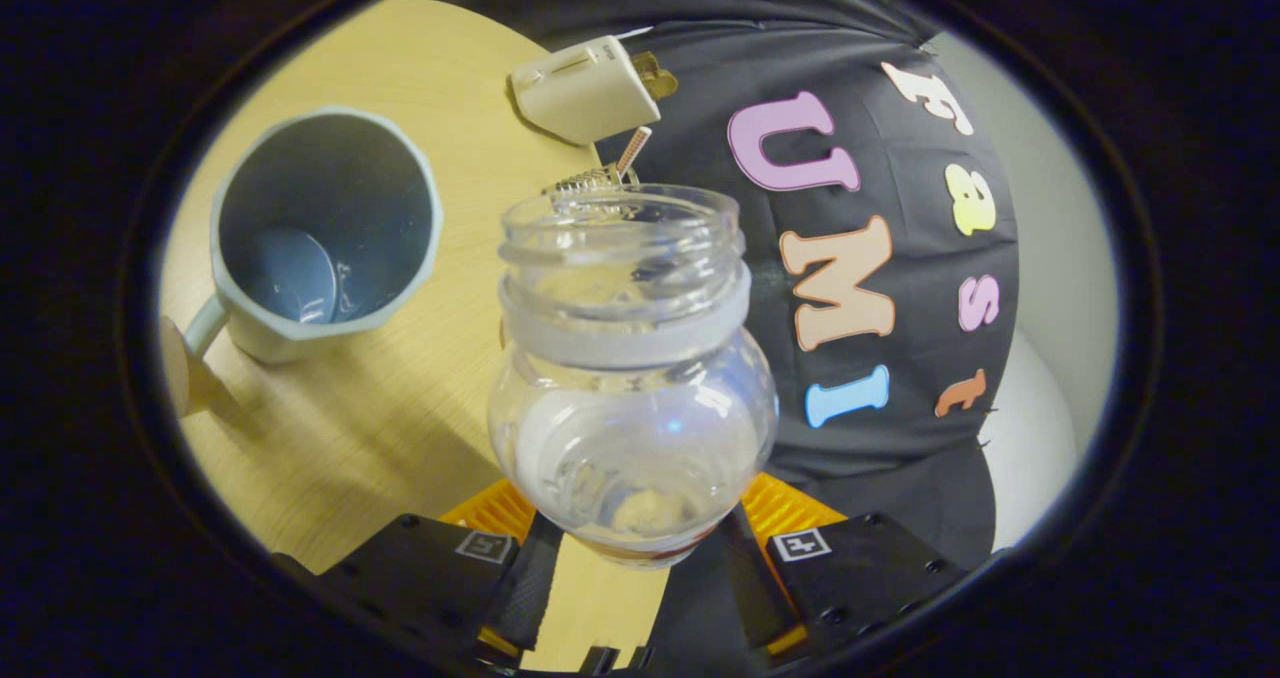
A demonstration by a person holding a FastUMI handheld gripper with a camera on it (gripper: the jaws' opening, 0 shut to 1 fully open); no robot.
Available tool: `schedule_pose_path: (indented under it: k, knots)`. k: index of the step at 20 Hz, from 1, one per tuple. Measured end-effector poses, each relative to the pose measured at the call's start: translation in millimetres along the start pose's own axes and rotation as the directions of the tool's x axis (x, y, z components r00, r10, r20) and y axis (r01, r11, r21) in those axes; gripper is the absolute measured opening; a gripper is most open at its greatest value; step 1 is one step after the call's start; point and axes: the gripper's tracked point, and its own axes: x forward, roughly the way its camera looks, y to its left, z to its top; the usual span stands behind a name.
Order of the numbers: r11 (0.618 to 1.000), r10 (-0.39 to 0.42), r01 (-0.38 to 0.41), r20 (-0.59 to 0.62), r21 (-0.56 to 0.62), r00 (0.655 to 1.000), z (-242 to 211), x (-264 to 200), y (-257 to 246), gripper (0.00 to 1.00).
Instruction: Take the bottle from table, then pour the juice into the cup, finally place the bottle on the coaster
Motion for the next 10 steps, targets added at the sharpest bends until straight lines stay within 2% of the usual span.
schedule_pose_path:
  k: [4,10]
  knots:
    - [0.995,-0.048,0.051,0.035,-0.083,0.998,8,-4,-9,0.79]
    - [0.982,-0.075,0.089,0.087,-0.169,0.993,19,-11,-11,0.79]
